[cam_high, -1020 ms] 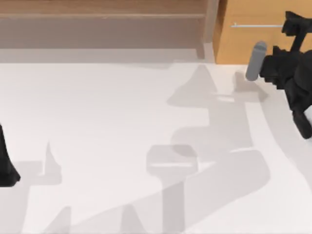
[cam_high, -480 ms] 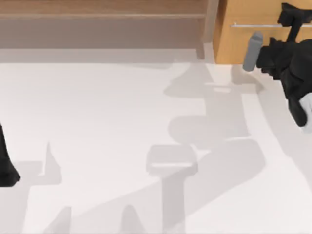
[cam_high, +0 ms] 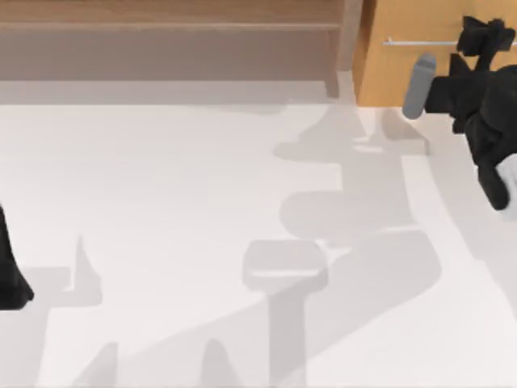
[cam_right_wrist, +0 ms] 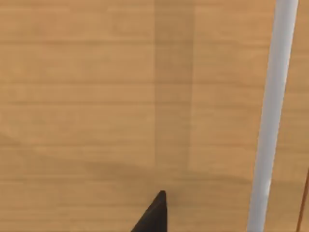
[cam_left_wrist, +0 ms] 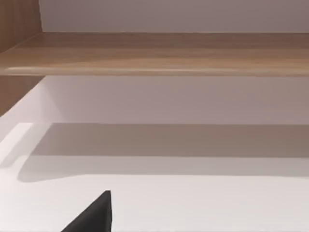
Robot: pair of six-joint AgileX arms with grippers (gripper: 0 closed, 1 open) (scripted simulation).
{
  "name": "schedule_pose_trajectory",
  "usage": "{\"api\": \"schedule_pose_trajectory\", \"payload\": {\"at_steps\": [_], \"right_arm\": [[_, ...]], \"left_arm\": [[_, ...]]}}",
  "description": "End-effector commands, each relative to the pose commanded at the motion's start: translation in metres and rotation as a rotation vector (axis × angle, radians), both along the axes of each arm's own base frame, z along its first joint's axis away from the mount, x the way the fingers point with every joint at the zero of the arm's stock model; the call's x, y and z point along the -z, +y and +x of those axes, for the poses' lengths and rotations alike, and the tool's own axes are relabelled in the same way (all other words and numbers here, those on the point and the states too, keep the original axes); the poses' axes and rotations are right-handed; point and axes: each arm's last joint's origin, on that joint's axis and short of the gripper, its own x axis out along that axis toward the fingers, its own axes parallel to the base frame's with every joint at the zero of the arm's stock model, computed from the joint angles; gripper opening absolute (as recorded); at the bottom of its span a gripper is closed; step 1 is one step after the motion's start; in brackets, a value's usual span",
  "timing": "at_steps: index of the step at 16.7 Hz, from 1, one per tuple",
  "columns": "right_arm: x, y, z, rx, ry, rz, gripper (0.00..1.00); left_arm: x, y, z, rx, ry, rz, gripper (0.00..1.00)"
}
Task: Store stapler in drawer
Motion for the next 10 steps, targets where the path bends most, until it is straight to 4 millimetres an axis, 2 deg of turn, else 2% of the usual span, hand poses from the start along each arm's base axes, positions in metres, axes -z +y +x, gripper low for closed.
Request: {"api": "schedule_pose_trajectory", "payload": {"at_steps": [6,10], "right_arm": [[0.0,0.0,0.0,0.0,0.0,0.0,0.02],[0.0,0.0,0.0,0.0,0.0,0.0,0.0]], "left_arm": [[0.0,0.0,0.0,0.0,0.0,0.0,1.0],[0.0,0.0,0.0,0.0,0.0,0.0,1.0]]}}
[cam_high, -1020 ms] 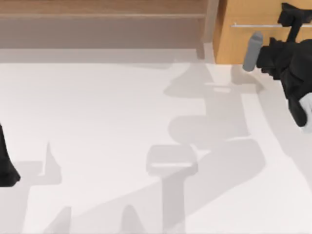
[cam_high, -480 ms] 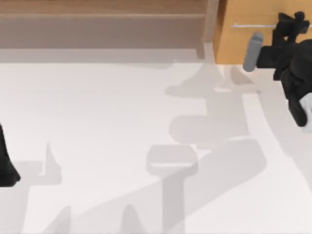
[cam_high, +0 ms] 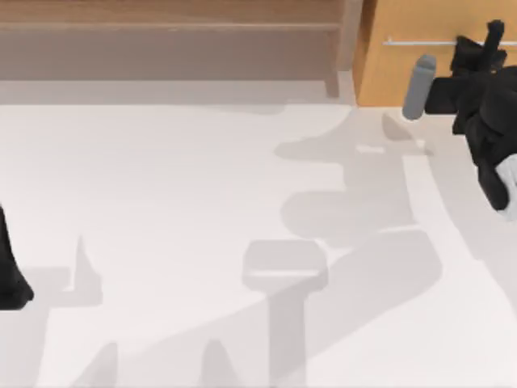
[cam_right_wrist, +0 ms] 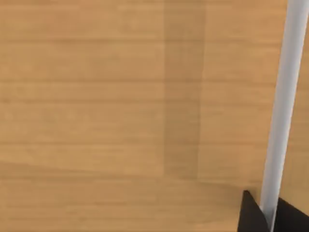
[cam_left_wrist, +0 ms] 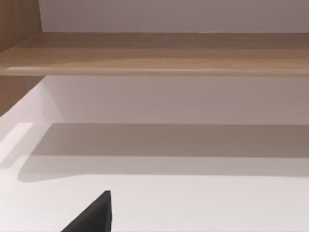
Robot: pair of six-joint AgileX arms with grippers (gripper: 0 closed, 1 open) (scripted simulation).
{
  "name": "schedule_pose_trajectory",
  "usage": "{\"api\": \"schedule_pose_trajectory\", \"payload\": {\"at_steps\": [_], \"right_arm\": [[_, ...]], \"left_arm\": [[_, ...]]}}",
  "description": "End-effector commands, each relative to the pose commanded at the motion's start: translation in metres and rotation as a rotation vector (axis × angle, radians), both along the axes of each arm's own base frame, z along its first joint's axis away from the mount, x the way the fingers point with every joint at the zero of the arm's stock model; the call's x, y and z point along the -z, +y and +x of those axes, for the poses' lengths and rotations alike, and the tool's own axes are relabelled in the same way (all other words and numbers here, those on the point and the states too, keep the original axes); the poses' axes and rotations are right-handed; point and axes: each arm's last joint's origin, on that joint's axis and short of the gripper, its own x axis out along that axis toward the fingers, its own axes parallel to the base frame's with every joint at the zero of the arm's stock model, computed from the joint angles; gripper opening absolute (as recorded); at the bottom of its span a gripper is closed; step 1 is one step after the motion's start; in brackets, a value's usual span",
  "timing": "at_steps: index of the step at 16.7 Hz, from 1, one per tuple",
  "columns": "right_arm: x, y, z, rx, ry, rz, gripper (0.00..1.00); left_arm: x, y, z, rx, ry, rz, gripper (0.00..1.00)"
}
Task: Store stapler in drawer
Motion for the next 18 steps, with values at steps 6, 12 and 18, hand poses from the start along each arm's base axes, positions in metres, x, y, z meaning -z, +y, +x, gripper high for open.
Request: {"api": "schedule_pose_trajectory", "payload": {"at_steps": [6,12,18], "right_arm": [[0.001,0.001,-0.001,-0.003,0.004,0.002,0.0],[0.002,0.002,-0.042,-0.003,0.011,0.0,0.0],[0.001,0.002,-0.064,-0.003,0.005,0.002,0.0]], "left_arm": [[0.0,0.0,0.0,0.0,0.0,0.0,1.0],[0.0,0.0,0.0,0.0,0.0,0.0,1.0],[0.0,0.0,0.0,0.0,0.0,0.0,1.0]]}}
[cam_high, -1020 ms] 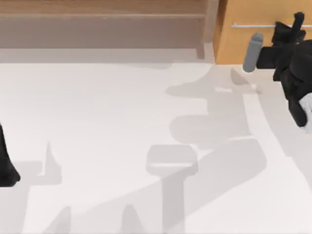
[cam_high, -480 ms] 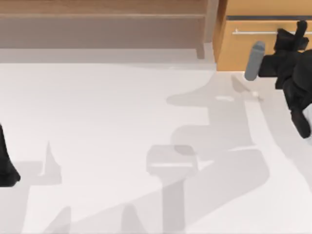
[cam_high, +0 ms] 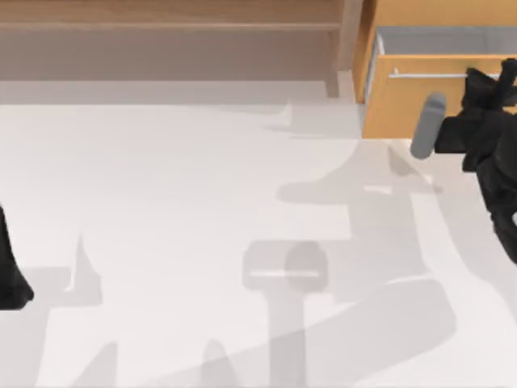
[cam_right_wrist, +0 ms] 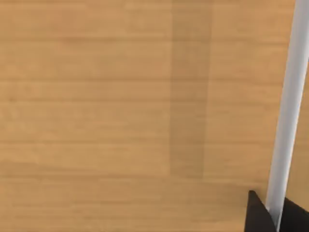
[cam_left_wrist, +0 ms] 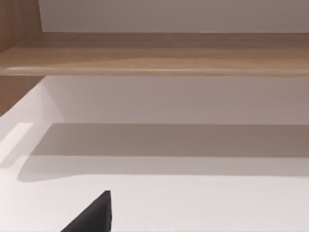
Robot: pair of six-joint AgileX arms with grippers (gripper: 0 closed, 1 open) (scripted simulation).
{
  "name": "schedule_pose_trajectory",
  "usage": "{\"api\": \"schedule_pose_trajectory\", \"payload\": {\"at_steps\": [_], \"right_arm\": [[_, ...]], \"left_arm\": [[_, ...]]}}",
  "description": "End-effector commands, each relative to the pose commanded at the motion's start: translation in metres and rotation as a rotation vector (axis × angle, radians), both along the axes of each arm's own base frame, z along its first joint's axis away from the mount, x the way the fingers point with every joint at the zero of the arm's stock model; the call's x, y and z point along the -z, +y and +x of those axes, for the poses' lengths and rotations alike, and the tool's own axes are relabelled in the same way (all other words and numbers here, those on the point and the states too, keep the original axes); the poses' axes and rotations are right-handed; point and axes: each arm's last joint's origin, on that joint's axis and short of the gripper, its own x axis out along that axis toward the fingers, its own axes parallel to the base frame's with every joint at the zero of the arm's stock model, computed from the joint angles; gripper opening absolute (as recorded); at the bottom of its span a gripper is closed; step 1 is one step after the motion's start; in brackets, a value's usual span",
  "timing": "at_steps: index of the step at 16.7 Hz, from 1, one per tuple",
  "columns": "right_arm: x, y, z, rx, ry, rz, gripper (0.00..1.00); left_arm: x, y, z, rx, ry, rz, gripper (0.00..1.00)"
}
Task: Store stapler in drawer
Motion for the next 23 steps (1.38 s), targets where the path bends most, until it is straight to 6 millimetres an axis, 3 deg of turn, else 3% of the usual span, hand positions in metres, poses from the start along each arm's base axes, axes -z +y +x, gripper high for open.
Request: {"api": "schedule_pose_trajectory", "payload": {"at_steps": [4,10,17,23], "right_arm": [[0.0,0.001,-0.008,0.0,-0.006,-0.001,0.0],[0.003,0.0,-0.058,0.0,0.012,-0.003,0.0],[0.001,0.001,-0.065,0.001,0.002,-0.002,0.0],[0.003,0.001,-0.118,0.0,0.012,-0.004,0.0]], "left_arm": [[0.0,0.0,0.0,0.0,0.0,0.0,1.0],[0.0,0.0,0.0,0.0,0.0,0.0,1.0],[0.0,0.0,0.0,0.0,0.0,0.0,1.0],[0.0,0.0,0.0,0.0,0.0,0.0,1.0]]}}
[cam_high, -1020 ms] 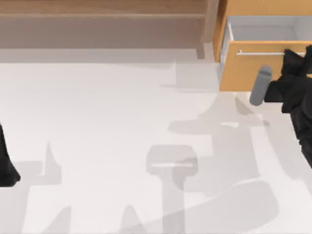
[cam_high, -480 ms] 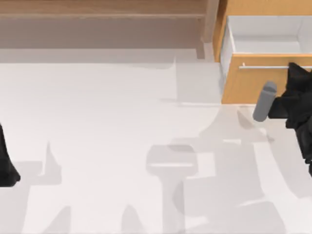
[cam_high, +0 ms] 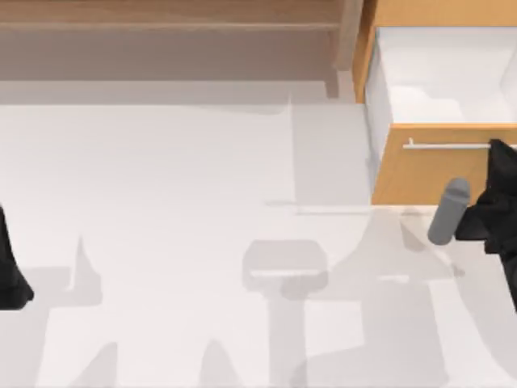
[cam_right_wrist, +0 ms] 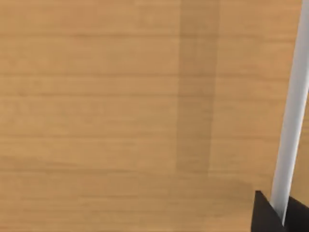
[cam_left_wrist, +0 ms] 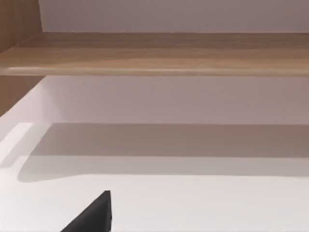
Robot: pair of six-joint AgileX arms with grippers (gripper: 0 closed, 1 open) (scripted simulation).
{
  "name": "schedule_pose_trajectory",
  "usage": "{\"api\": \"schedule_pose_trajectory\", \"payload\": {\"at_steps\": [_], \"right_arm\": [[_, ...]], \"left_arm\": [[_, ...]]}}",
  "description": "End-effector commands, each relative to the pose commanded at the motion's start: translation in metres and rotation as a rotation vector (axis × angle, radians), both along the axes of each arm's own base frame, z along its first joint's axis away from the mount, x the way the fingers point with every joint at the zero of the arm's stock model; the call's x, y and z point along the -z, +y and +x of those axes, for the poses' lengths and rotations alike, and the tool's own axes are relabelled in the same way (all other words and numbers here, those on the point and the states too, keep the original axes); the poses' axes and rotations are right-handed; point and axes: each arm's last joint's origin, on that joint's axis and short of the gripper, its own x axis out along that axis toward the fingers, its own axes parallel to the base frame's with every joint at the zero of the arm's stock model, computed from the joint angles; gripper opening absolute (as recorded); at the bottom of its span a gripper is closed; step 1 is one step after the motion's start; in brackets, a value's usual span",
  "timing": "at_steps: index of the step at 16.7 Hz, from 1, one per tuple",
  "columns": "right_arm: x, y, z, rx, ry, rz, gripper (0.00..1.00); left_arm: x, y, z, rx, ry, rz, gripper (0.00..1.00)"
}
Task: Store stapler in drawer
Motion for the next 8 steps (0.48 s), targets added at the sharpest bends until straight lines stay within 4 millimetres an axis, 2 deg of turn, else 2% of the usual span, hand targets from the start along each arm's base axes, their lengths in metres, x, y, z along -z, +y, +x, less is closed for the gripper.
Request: {"api": "schedule_pose_trajectory", "payload": {"at_steps": [5,8], "right_arm": [[-0.0015,0.0001,-0.006,0.0,-0.007,0.003,0.0],[-0.0015,0.0001,-0.006,0.0,-0.007,0.003,0.23]], "left_arm": [[0.0,0.0,0.0,0.0,0.0,0.0,1.0],[0.0,0.0,0.0,0.0,0.0,0.0,1.0]]}}
